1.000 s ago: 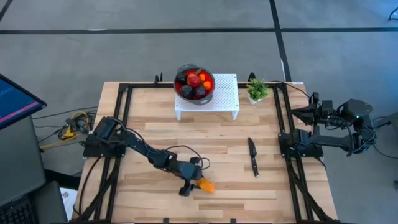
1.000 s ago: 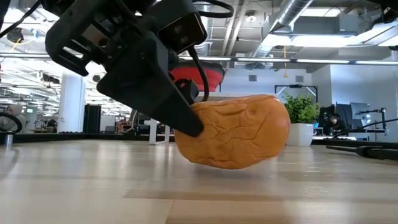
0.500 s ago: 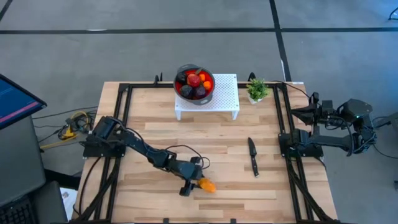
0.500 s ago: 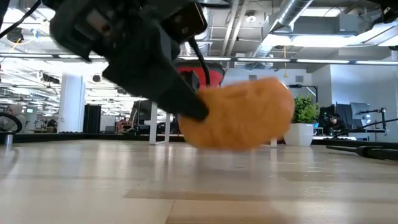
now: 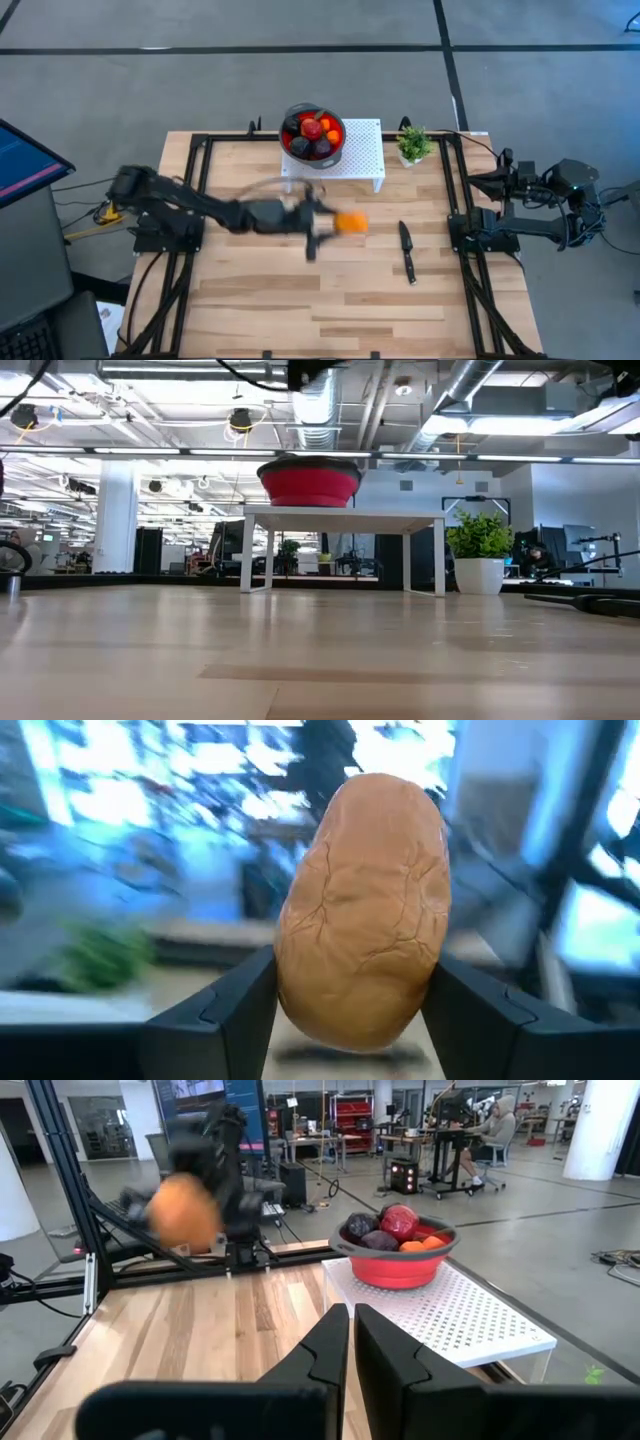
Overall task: Pick & Place Fruit
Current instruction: Put the mango into the strainer bowl on the shelf
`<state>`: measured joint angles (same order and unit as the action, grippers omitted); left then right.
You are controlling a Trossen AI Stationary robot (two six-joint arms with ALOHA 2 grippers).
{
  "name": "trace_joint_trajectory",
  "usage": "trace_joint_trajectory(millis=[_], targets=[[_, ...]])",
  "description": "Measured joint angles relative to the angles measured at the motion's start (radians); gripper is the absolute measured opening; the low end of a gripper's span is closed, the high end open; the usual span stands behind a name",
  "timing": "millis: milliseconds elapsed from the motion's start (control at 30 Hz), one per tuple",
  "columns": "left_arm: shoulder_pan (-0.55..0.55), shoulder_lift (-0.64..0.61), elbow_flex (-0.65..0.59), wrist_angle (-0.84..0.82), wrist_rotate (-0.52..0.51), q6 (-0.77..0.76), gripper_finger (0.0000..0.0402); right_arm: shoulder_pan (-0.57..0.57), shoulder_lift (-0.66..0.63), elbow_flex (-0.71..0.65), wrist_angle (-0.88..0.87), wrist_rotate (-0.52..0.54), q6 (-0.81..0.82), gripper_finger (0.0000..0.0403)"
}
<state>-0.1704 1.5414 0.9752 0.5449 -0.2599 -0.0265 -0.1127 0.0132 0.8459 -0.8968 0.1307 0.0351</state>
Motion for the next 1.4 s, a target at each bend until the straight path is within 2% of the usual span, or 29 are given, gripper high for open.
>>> trace_joint_trajectory(millis=[100,233,433,867,1400], targets=[[0.063,-0.104,0.0,0.002,-0.051,0.005,0.0212,0.0,0.0,0.0,0.0,0.0,0.0,0.0017],[0.148,-0.204,0.0,0.003,-0.07,0.053,0.0213,0.0,0.0,0.0,0.0,0.0,0.0,0.0017],[0.254,-0.267,0.0,-0.005,-0.071,0.056,0.0213,0.0,0.0,0.0,0.0,0.0,0.0,0.0017],[0.439,-0.231,-0.001,-0.064,-0.07,0.056,0.0213,0.0,0.0,0.0,0.0,0.0,0.0,0.0017],[0.529,-0.039,-0.001,-0.059,-0.067,0.053,0.0214,0.0,0.0,0.0,0.0,0.0,0.0,0.0017]])
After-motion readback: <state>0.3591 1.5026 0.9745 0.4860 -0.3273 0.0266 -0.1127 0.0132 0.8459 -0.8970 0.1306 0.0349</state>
